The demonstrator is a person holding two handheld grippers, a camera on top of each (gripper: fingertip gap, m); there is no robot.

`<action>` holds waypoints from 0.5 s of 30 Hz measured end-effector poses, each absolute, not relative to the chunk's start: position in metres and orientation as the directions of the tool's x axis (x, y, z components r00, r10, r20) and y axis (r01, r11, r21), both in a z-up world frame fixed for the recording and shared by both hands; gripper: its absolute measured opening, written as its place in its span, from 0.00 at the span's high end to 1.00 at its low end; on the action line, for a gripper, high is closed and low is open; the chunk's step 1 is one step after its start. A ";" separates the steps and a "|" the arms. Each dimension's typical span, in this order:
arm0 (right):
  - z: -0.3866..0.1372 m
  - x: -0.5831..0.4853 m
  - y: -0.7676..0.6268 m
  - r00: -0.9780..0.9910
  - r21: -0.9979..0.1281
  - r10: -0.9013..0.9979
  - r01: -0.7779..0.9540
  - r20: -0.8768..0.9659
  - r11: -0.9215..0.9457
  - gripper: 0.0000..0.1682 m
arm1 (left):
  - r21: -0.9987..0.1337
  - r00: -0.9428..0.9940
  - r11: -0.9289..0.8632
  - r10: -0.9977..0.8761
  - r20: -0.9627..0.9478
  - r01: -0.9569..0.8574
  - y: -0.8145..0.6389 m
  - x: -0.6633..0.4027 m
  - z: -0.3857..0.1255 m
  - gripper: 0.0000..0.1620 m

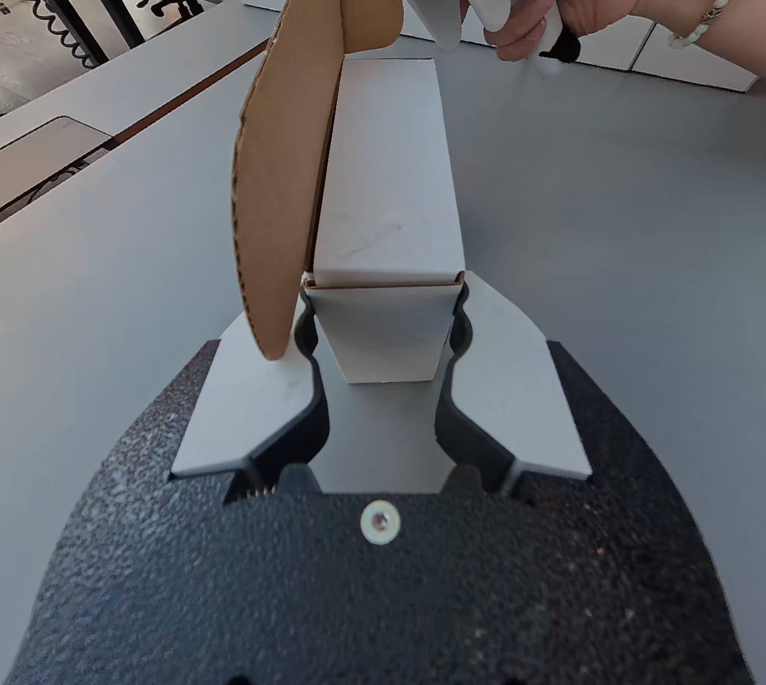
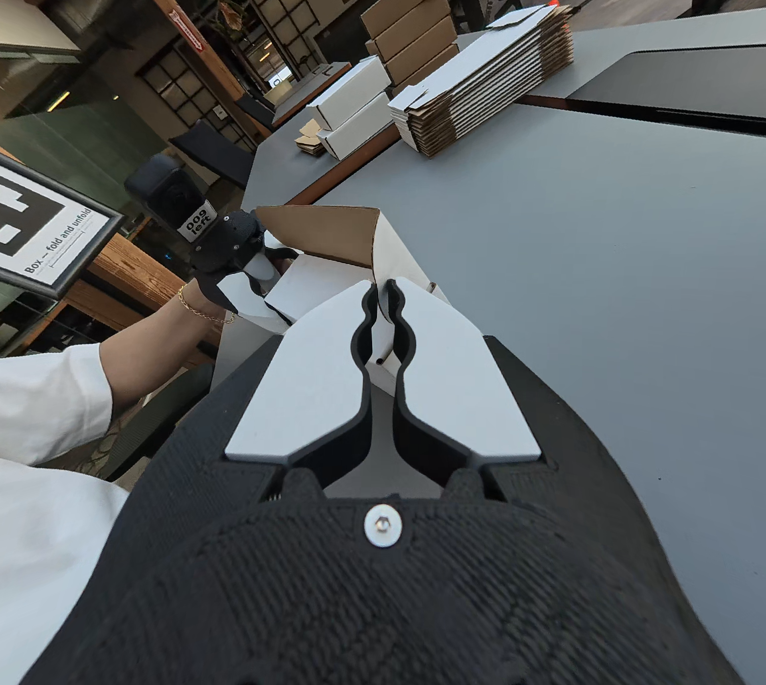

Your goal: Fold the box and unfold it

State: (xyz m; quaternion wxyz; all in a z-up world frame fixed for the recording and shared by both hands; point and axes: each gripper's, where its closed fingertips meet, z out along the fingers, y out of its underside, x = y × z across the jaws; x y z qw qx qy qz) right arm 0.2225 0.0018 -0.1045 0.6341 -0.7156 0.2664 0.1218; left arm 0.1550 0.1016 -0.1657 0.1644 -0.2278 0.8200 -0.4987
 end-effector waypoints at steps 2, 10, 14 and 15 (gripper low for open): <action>-0.107 0.222 0.002 0.853 -0.869 -0.255 -0.488 -0.455 -0.082 0.97 | -0.893 -0.840 0.395 -0.541 -0.036 -0.216 0.101 0.155 -0.166 0.61; -0.111 0.220 0.002 0.880 -0.903 -0.282 -0.420 -0.381 -0.090 0.97 | -0.893 -0.834 0.394 -0.551 -0.042 -0.216 0.100 0.154 -0.166 0.61; -0.110 0.220 0.003 0.871 -0.898 -0.283 -0.436 -0.403 -0.064 0.97 | -0.891 -0.835 0.398 -0.549 -0.041 -0.218 0.100 0.154 -0.166 0.61; -0.110 0.219 0.004 0.870 -0.896 -0.283 -0.439 -0.405 -0.066 0.97 | -0.891 -0.834 0.397 -0.551 -0.038 -0.222 0.100 0.154 -0.166 0.61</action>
